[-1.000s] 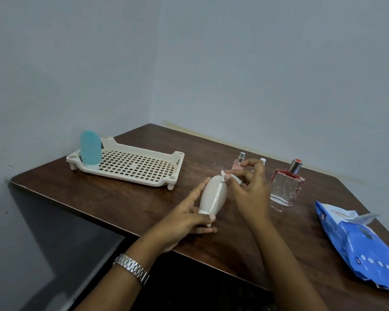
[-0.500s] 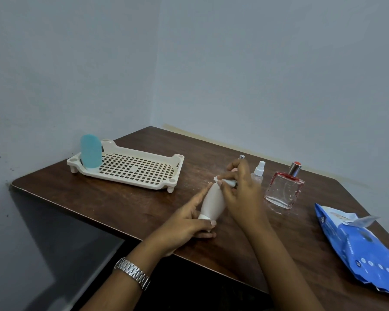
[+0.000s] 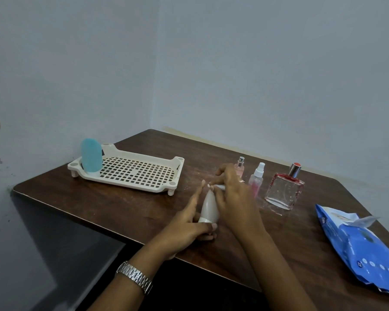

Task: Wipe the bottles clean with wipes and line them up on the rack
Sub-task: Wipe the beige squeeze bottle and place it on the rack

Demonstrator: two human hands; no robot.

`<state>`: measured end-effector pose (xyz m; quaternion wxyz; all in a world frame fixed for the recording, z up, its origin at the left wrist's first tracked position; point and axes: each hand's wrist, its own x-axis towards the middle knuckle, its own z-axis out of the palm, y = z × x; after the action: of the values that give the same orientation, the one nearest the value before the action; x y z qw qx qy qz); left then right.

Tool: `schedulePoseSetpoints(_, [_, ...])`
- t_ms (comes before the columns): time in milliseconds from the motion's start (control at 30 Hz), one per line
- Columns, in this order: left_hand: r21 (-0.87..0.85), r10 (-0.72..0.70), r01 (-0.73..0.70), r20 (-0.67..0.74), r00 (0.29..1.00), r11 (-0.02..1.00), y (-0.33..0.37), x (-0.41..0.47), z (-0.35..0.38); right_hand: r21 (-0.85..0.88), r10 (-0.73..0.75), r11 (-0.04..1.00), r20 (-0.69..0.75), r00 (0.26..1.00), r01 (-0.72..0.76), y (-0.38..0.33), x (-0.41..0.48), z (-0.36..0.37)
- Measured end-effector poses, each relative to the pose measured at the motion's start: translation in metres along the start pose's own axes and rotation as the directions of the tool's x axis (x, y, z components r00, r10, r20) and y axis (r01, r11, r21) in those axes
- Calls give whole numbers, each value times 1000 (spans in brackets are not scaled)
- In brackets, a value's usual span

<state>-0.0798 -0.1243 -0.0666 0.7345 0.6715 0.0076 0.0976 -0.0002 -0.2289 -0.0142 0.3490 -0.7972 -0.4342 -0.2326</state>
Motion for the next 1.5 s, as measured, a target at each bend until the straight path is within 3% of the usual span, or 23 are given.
schedulePoseSetpoints(233, [10,-7,7,-12,1000,1000,-3,2,0,39,96,995,-10,995,-96,6,12,-7])
schedulePoseSetpoints(533, [3,-18,18,-39,999,1000,-2,2,1,45,-28,999,80,996,24,-3,-10,4])
schedulePoseSetpoints(733, [-22,-25,24,-34,999,999,-1,2,1,169,136,978,-69,988,-123,13,8,-1])
schedulePoseSetpoints(833, [-27,-13,12,-29,999,1000,1,0,2,171,142,978,-109,984,-122,13,-1,3])
schedulePoseSetpoints(1000, [-27,-6,6,-11,1000,1000,4,-2,1,179,125,978,-117,985,-103,14,-11,4])
schedulePoseSetpoints(1300, [-70,-14,13,-10,1000,997,8,-4,-1,391,373,873,-151,915,-291,30,-10,10])
schedulePoseSetpoints(1500, [-168,-13,2,-64,998,986,5,-1,-6,425,368,855,-93,925,-297,27,-30,17])
